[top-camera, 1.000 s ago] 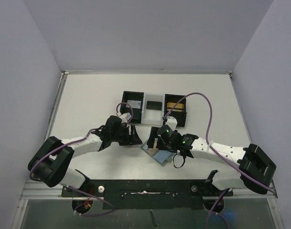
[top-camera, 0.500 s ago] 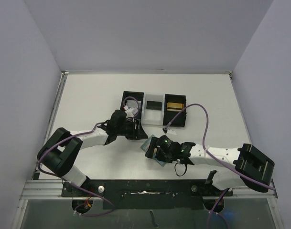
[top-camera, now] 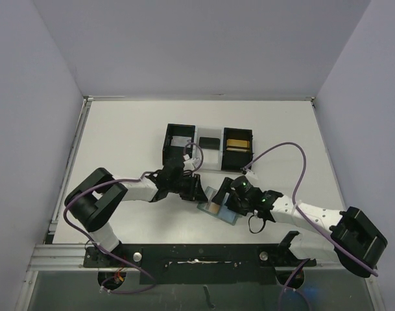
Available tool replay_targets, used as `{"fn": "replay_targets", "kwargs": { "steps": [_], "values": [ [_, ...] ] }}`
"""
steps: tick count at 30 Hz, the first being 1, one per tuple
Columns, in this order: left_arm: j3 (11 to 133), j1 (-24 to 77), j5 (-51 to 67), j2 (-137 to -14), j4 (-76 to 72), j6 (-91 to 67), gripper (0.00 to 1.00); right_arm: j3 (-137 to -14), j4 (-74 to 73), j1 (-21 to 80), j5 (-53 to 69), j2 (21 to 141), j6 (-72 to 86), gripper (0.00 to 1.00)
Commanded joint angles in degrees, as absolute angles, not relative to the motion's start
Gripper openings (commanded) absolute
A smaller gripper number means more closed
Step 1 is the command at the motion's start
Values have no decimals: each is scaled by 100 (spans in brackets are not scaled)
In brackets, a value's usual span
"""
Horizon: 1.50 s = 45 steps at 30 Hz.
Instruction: Take the credit cards out of the card holder
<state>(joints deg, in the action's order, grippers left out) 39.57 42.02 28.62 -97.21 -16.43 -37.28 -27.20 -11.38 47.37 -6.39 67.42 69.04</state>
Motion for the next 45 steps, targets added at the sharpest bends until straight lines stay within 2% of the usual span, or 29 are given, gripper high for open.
{"fn": "replay_targets", "kwargs": {
  "steps": [1,6,11,15,20,24,29,34,45],
  "values": [
    [3681,4415,2954,-9632,-2213,-3905,26,-2807,-1368,4491,-713,6657,6537,78],
    [3342,4632,2843,-9497,-2397,-4130,24,-3245,-1559,4464,-732,7045,6224,73],
    [3109,4649,2581,-9203,-2480,-4278,22,-3618,-1613,4645,-751,7292,5852,62],
    [2969,4649,2086,-8737,-2289,-4256,22,-4104,-2139,4990,-1202,7591,5771,60],
    [2622,4627,1016,-7856,-1916,-4343,23,-4817,-2838,5407,-1862,8116,5796,60],
    [2435,4582,178,-7139,-1487,-4425,26,-5165,-3087,5553,-2066,8531,5869,65],
    [2175,4503,-359,-6409,-1296,-4508,30,-5448,-3270,5634,-2164,8943,5897,66],
    [2088,4441,-494,-6093,-1197,-4476,31,-5482,-3324,5650,-2177,9137,5911,65],
    [2233,4421,-202,-6392,-1326,-4418,32,-5180,-2942,5561,-1920,9150,5836,67]
  ]
}}
